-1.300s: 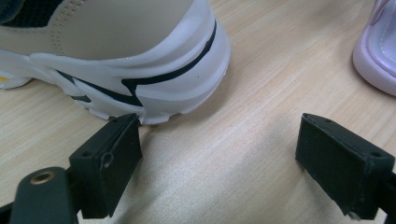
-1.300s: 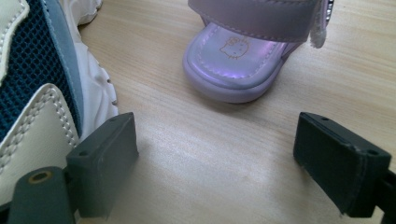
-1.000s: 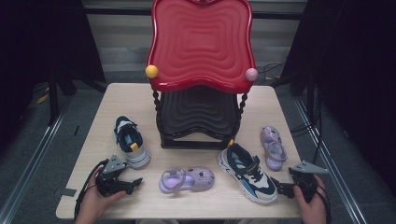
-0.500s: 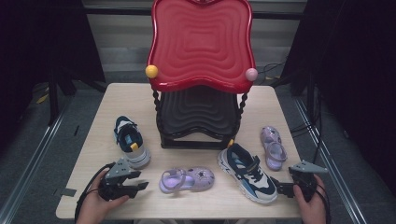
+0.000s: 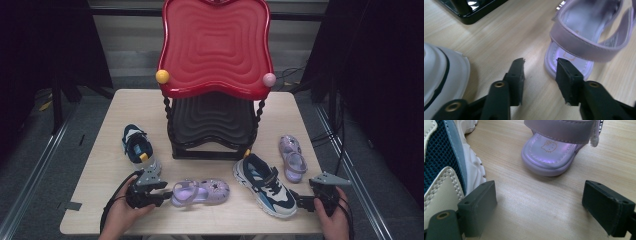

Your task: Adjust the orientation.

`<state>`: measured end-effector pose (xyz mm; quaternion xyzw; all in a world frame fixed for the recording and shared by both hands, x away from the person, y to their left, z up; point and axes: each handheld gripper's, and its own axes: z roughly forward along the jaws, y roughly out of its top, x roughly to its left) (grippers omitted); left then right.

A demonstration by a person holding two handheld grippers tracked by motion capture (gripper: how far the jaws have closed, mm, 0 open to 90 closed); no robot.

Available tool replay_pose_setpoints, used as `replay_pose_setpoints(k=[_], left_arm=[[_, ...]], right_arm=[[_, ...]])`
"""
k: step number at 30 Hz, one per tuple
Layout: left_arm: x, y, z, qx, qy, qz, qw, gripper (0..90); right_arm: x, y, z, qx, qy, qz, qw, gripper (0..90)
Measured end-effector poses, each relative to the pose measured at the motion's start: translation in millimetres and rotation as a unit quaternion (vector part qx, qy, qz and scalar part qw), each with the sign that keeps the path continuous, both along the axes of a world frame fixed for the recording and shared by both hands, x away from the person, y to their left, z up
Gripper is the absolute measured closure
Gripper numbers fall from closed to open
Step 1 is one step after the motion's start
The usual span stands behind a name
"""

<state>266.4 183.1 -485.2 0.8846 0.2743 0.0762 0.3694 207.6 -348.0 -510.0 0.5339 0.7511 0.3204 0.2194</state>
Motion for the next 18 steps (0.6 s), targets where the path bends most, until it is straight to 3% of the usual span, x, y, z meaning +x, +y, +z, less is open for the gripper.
replay_pose_setpoints(k=[2,4,6,8,13,18], left_arm=[[5.1,3.0,-0.4,-0.023,0.008,0.011,0.9996,59.8],[7.6,3.0,-0.4,-0.028,0.011,0.012,0.9995,59.8],[10.0,0.8,-1.4,-0.01,0.008,0.007,0.9999,61.4],[10.5,-1.0,-3.9,-0.021,0.015,-0.001,0.9997,64.6],[6.1,-1.5,-1.5,-0.004,0.025,-0.017,0.9995,69.9],[2.2,-3.6,-0.4,-0.003,0.035,-0.021,0.9992,71.9]], right_arm=[[0.0,0.0,0.0,0.0,0.0,0.0,1.0,11.6],[-0.1,0.2,0.1,0.001,0.001,-0.001,1.0,11.6],[0.0,0.1,0.1,0.0,0.001,-0.001,1.0,11.6],[0.0,0.1,0.0,0.0,0.0,0.0,1.0,11.6],[-0.1,0.0,0.0,0.0,0.0,0.0,1.0,11.6],[0.0,0.1,0.0,0.0,0.0,0.0,1.0,11.6]])
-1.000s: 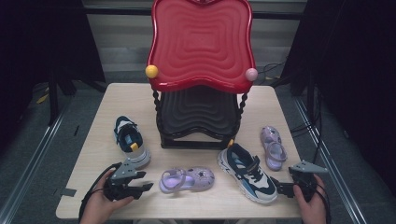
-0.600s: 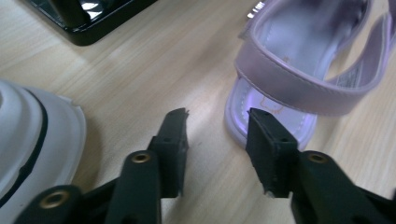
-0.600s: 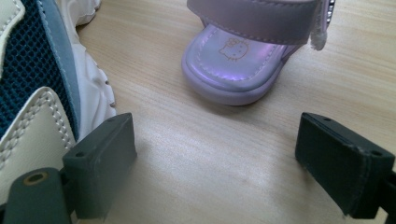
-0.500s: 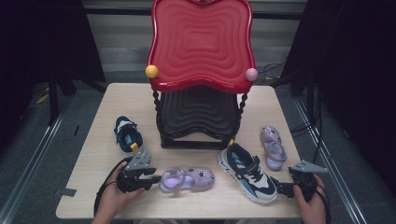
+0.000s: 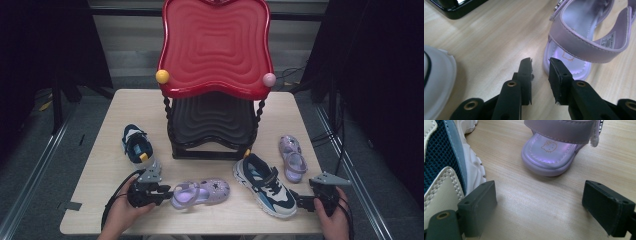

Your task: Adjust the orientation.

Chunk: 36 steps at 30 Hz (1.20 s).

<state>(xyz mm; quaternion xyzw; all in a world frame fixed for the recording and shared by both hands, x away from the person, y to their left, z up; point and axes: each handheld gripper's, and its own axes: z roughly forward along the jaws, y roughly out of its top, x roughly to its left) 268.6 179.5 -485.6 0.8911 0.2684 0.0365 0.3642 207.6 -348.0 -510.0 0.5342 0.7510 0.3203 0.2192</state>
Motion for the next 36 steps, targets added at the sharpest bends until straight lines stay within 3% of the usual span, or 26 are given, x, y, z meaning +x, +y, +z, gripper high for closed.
replay_pose_setpoints(k=[9,21,26,29,34,36], left_arm=[[-8.9,-2.6,0.5,-0.004,0.021,-0.004,0.9998,77.6],[-18.1,-16.5,4.6,0.012,0.04,-0.027,0.9988,79.0],[-15.0,-11.5,7.1,0.017,0.036,-0.017,0.9991,78.7],[-9.1,-5.4,8.2,0.02,0.021,0.015,0.9995,78.7],[1.0,-10.2,0.3,0.045,0.019,0.021,0.9986,80.0],[1.2,-12.4,-0.7,0.041,0.025,0.022,0.9986,81.6]], right_arm=[[0.0,0.0,0.0,0.0,0.0,0.0,1.0,11.6],[0.0,-0.1,0.0,0.0,0.0,0.0,1.0,11.6],[0.0,0.0,0.0,0.0,0.0,0.0,1.0,11.6],[0.0,0.0,0.0,0.0,0.0,0.0,1.0,11.6],[0.0,0.0,0.0,0.0,0.0,0.0,1.0,11.6],[0.0,-0.1,0.0,0.0,0.0,0.0,1.0,11.6]])
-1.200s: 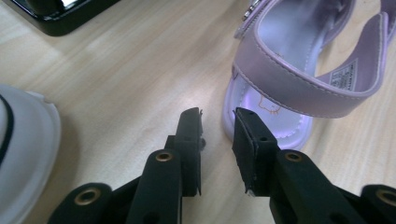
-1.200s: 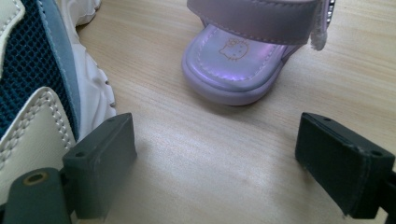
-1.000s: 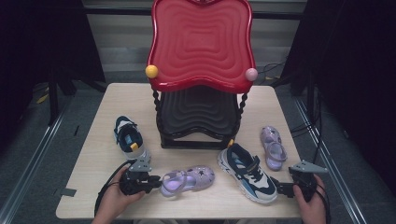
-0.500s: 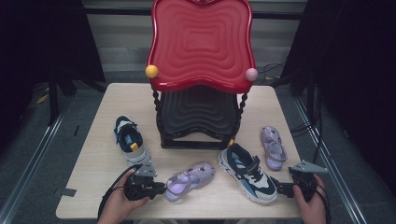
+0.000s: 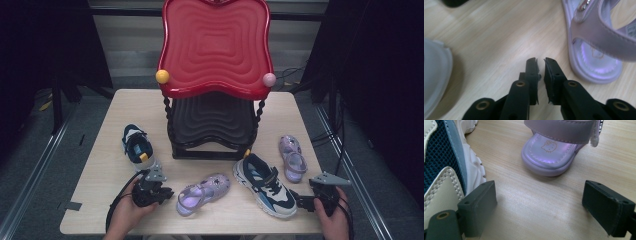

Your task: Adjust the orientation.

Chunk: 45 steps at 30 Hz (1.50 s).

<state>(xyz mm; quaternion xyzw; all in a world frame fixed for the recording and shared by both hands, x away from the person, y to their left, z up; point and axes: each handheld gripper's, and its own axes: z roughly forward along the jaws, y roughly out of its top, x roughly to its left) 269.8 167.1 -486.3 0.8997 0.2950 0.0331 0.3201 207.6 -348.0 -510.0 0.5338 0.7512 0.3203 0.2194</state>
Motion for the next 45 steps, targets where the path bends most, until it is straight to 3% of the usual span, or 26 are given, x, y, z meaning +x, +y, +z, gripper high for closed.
replay_pose_setpoints(k=[8,23,38,40,42,43,45], left_arm=[[-7.2,-11.7,0.9,-0.005,0.011,-0.033,0.9994,83.0],[-20.0,-34.4,-0.1,-0.018,0.03,-0.066,0.9972,82.1],[-19.4,-44.9,-0.7,-0.023,0.028,-0.062,0.9974,82.4],[-18.6,-42.3,1.7,-0.006,0.023,-0.061,0.9979,79.9],[-18.0,-39.3,3.1,-0.007,0.024,-0.055,0.9982,76.5],[-17.4,-32.4,6.9,-0.031,0.03,-0.029,0.9987,75.4],[-16.2,-25.3,13.7,-0.039,0.028,-0.018,0.9987,71.1]], right_arm=[[-0.1,0.1,0.0,0.0,0.0,-0.001,1.0,11.6],[0.5,0.3,0.0,0.001,0.001,-0.002,1.0,11.2],[0.5,0.3,0.0,0.001,0.001,-0.002,1.0,11.2],[0.4,0.2,0.0,0.0,0.001,-0.001,1.0,11.2],[0.4,0.2,0.0,0.0,0.001,-0.002,1.0,11.2],[0.4,0.2,0.0,0.0,0.001,-0.002,1.0,11.2],[0.5,0.2,0.0,0.0,0.001,-0.002,1.0,11.2]])
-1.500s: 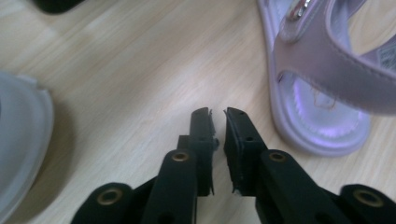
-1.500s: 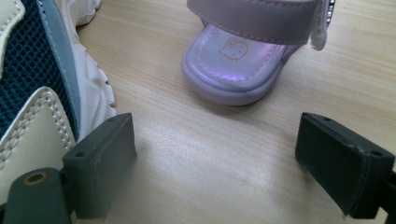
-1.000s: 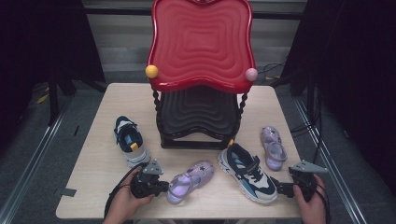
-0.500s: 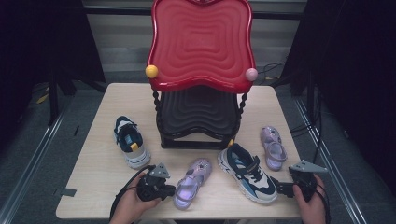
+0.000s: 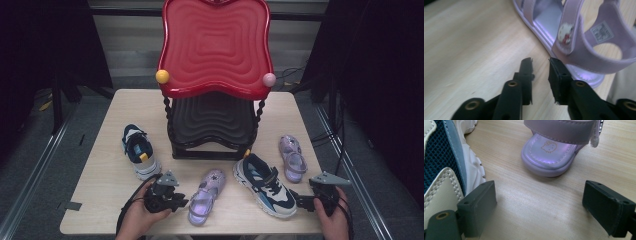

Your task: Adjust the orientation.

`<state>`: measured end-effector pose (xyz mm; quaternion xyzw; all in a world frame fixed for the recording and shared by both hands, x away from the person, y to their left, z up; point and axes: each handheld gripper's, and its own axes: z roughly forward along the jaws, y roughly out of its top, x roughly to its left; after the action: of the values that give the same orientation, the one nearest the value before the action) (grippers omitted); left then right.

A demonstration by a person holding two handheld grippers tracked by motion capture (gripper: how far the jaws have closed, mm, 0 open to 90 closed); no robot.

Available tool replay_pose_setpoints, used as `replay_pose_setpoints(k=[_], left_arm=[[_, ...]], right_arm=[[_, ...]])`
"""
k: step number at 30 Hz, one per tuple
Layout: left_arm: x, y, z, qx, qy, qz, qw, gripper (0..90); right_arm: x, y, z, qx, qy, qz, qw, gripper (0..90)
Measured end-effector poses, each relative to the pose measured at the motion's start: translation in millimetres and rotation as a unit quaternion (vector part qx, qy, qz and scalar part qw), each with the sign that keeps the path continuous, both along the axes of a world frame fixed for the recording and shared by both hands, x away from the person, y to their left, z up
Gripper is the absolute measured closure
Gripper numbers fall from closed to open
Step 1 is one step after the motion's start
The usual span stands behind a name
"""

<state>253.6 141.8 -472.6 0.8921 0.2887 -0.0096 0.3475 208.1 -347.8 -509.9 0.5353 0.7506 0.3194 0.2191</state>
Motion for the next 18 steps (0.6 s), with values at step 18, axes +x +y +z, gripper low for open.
replay_pose_setpoints(k=[18], left_arm=[[-6.0,-20.4,22.2,-0.058,-0.02,0.021,0.9979,51.1]], right_arm=[[0.0,0.0,0.0,0.0,0.0,0.0,1.0,11.2]])
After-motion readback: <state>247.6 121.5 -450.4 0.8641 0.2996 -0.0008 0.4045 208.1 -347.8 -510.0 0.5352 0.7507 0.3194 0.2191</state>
